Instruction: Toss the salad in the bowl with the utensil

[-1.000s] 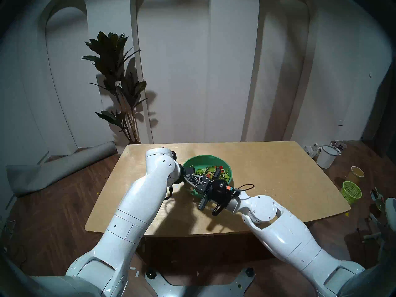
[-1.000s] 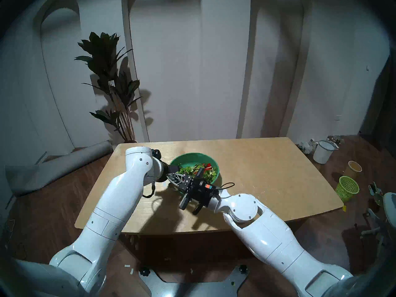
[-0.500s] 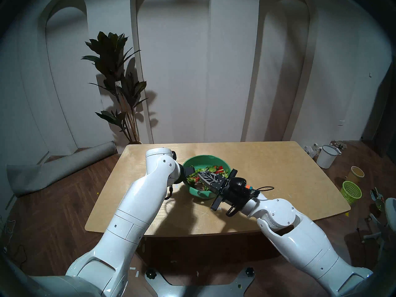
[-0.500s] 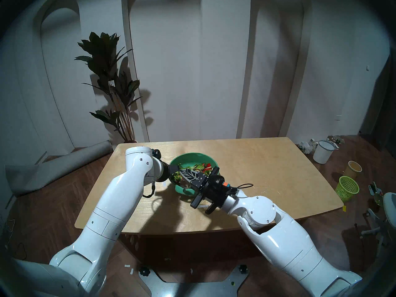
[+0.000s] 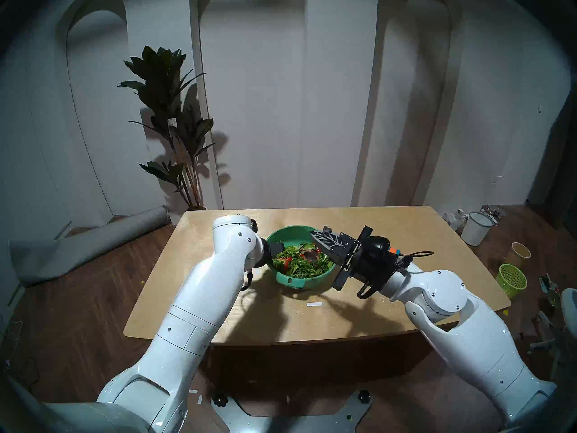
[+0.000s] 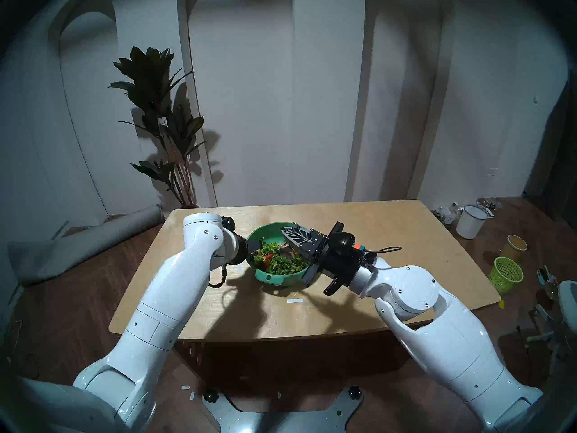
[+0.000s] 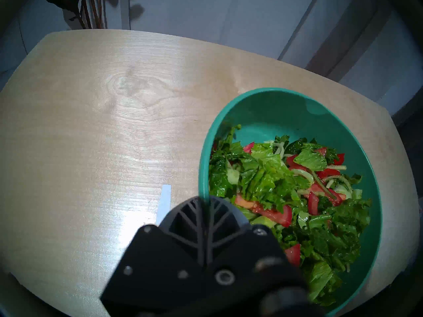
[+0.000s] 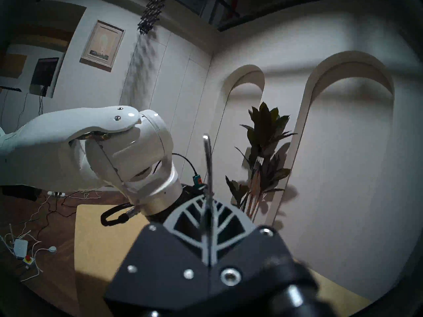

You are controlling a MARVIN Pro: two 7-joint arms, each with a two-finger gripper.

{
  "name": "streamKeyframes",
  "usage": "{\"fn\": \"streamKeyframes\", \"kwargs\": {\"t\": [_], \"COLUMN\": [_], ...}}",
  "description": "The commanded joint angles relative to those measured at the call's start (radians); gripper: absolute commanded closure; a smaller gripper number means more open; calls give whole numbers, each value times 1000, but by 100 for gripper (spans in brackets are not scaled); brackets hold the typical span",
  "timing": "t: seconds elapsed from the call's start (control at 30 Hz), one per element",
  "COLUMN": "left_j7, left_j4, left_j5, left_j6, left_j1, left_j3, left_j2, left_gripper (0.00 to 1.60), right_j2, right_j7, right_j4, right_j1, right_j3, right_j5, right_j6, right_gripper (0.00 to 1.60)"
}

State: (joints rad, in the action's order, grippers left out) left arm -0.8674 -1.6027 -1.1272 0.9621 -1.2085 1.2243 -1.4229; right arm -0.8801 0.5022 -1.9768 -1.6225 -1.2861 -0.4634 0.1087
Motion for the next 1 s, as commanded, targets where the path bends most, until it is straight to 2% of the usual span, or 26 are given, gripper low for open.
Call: {"fn": "streamKeyframes", "kwargs": {"t": [0.0,0.1,0.3,0.4,0.43,0.47,0.5,0.77,0.97], "left_j7": [-106,-98,-107,-100,-107,-99,-109,-100,-113], "left_j4": [-36,-37,-37,-36,-37,-36,-37,-36,-37], "left_j5": [-21,-22,-32,-32,-36,-33,-38,-39,-47], "left_j6": [-2,-2,-2,-2,-2,-2,-2,-2,-2], "left_j1": [28,28,29,29,29,29,30,30,31], "left_j3": [4,4,4,4,4,4,3,2,1], "left_j2": [-14,-12,-11,-9,-10,-8,-9,-6,-6], "left_gripper": [160,160,160,160,160,160,160,160,160], "right_j2": [80,65,28,0,-4,-19,-22,-87,-95], "right_j7": [9,34,58,74,78,79,81,76,73], "right_j4": [-53,-26,6,28,45,46,64,132,174], "right_j1": [-1,68,133,157,184,176,202,239,259], "right_j3": [-25,-3,0,5,24,15,34,58,47], "right_j5": [-50,-42,-25,-17,-20,-13,-14,-10,-11], "right_j6": [-120,-185,-216,-213,-208,-206,-200,-155,-132], "right_gripper": [160,160,160,160,160,160,160,160,160]}}
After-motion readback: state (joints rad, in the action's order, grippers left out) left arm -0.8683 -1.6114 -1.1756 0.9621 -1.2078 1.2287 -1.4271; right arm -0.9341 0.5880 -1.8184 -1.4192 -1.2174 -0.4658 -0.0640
